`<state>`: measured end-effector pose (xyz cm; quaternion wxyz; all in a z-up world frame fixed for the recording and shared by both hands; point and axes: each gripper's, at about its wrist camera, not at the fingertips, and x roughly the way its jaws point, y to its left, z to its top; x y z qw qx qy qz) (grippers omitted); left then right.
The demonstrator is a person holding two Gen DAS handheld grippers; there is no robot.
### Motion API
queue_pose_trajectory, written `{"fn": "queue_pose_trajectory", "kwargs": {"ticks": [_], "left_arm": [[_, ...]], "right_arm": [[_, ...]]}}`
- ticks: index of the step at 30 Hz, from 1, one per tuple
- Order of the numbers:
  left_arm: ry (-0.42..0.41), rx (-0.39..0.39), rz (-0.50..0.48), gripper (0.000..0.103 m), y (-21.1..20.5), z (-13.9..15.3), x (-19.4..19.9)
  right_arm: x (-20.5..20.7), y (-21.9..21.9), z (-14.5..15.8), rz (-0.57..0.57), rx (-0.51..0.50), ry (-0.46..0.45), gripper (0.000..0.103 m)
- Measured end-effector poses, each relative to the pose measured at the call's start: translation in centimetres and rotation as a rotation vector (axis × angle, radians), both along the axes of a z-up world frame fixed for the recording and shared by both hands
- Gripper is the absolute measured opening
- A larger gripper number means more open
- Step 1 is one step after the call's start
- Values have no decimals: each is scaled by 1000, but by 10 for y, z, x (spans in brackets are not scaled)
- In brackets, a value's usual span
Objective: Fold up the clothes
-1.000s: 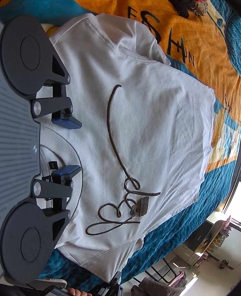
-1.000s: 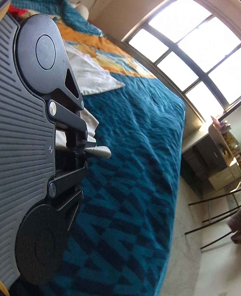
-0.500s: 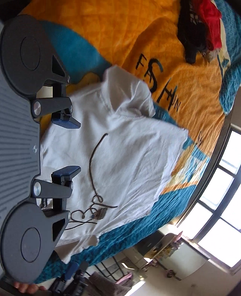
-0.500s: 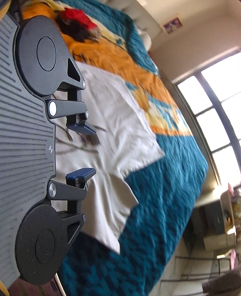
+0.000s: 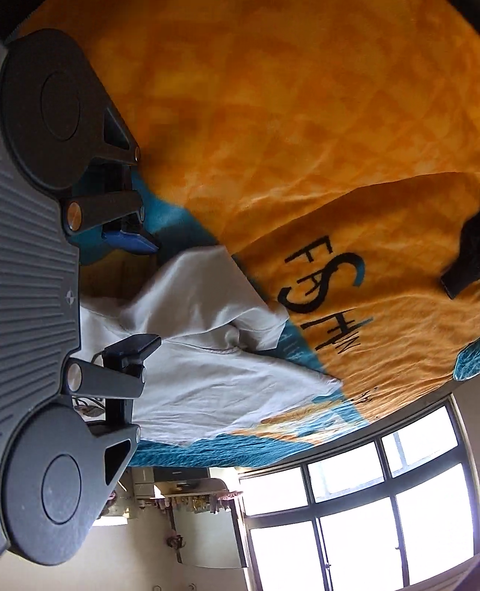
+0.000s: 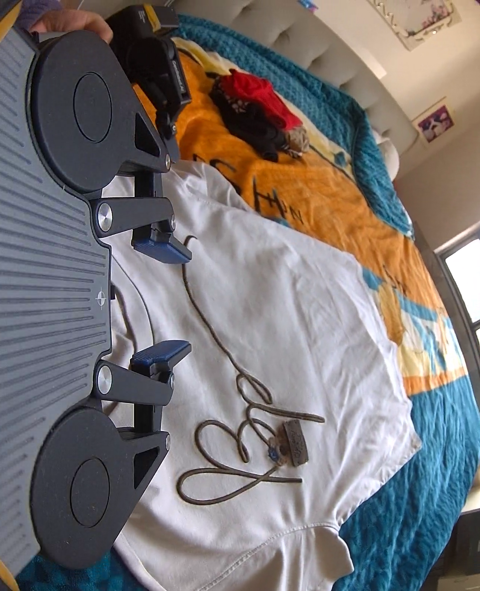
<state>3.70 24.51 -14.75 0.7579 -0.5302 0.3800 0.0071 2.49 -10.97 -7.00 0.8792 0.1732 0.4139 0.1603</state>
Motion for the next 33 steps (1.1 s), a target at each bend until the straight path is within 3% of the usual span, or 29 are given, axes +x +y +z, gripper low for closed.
{"fn": "queue_pose_trajectory", "kwargs": {"ticks": [5, 9, 15, 16, 17, 18, 19, 22, 25, 27, 28, 29, 31, 33], "left_arm": [[-134, -191, 200, 43, 18, -14, 0], [-244, -241, 248, 43, 28, -14, -15], [-107, -184, 208, 39, 24, -24, 1], [-113, -180, 218, 35, 24, -25, 3], [-127, -156, 225, 18, 24, -23, 5], [-145, -124, 232, 4, 24, -20, 5], [-163, -93, 238, 0, 24, -17, 6], [-349, 235, 178, 0, 2, 28, -7], [-351, 565, -41, 0, -38, 44, -7], [-332, 776, -194, 9, -65, 53, -6], [-293, 754, -208, 12, -61, 47, -8], [-242, 684, -196, 28, -50, 38, -10], [-158, 516, -148, 46, -28, 21, -9], [-111, 296, -56, 48, -3, 3, -3]], "right_arm": [[8, -1, -19, -23, 0, 61, 53], [11, -5, -26, -43, -1, 88, 53], [13, -8, -32, -51, -6, 103, 53], [14, -9, -34, -53, -7, 106, 53], [14, -9, -35, -54, -7, 108, 53], [15, -10, -36, -55, -8, 111, 53], [15, -10, -36, -54, -8, 112, 53], [15, -11, -37, -52, -1, 114, 53], [15, -13, -38, -49, -1, 116, 53], [16, -13, -40, -52, 2, 124, 53], [17, -14, -41, -56, 4, 129, 53], [17, -14, -41, -56, 6, 130, 53], [16, -13, -39, -54, 8, 129, 53], [16, -14, -39, -53, 12, 130, 53]]}}
